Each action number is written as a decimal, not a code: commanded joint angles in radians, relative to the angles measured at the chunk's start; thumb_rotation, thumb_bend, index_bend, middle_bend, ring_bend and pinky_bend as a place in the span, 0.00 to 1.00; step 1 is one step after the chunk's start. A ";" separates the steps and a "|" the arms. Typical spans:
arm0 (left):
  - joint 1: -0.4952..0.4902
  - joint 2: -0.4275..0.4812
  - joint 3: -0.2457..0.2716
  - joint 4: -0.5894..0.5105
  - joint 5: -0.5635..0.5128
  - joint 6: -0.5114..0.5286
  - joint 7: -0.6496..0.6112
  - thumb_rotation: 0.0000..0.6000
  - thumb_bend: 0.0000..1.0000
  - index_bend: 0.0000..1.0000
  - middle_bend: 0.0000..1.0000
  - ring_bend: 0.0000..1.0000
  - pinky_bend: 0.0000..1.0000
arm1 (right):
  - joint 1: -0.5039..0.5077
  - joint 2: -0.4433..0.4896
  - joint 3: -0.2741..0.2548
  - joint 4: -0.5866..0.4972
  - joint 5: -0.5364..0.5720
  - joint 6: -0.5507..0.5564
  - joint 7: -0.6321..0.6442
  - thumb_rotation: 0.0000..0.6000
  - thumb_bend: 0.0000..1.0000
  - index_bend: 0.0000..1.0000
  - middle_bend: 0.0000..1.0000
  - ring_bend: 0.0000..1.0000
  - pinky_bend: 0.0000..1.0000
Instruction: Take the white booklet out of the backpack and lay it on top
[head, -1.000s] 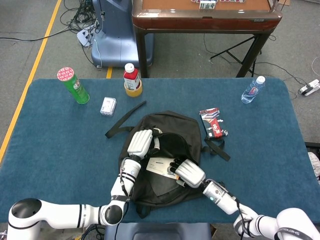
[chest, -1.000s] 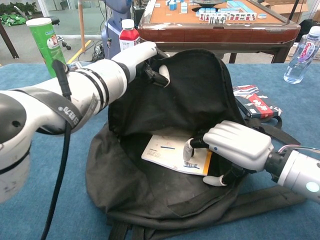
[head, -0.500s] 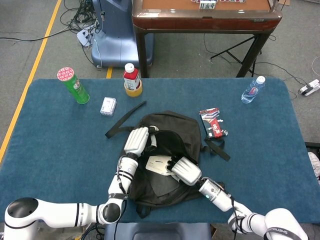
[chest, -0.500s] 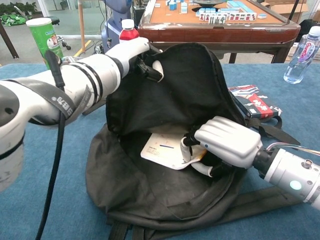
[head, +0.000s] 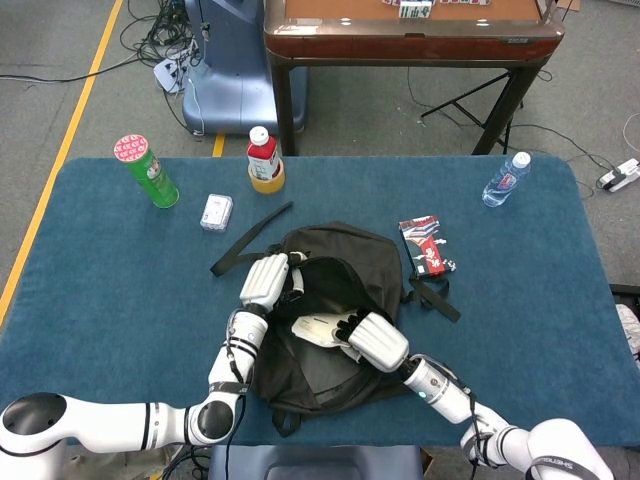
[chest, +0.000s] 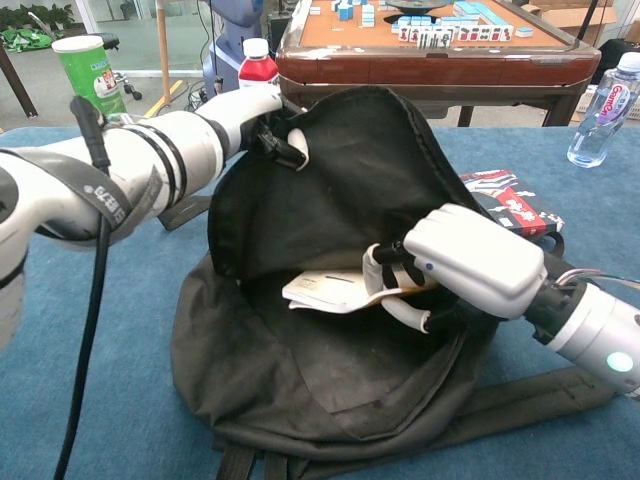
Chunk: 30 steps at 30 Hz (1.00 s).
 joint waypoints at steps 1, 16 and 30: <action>0.000 0.002 0.012 0.002 0.001 0.000 0.003 1.00 0.81 0.59 0.42 0.33 0.07 | 0.000 0.090 -0.005 -0.139 -0.023 0.049 -0.029 1.00 0.59 0.88 0.71 0.64 0.67; 0.029 0.020 0.090 0.015 0.046 -0.001 -0.005 1.00 0.81 0.58 0.41 0.32 0.07 | -0.025 0.541 0.040 -0.818 -0.021 0.133 -0.062 1.00 0.60 0.90 0.73 0.66 0.70; 0.075 0.056 0.211 -0.037 0.178 -0.015 -0.004 1.00 0.81 0.56 0.39 0.31 0.07 | -0.046 0.751 0.210 -1.016 0.131 0.174 0.070 1.00 0.60 0.90 0.73 0.66 0.70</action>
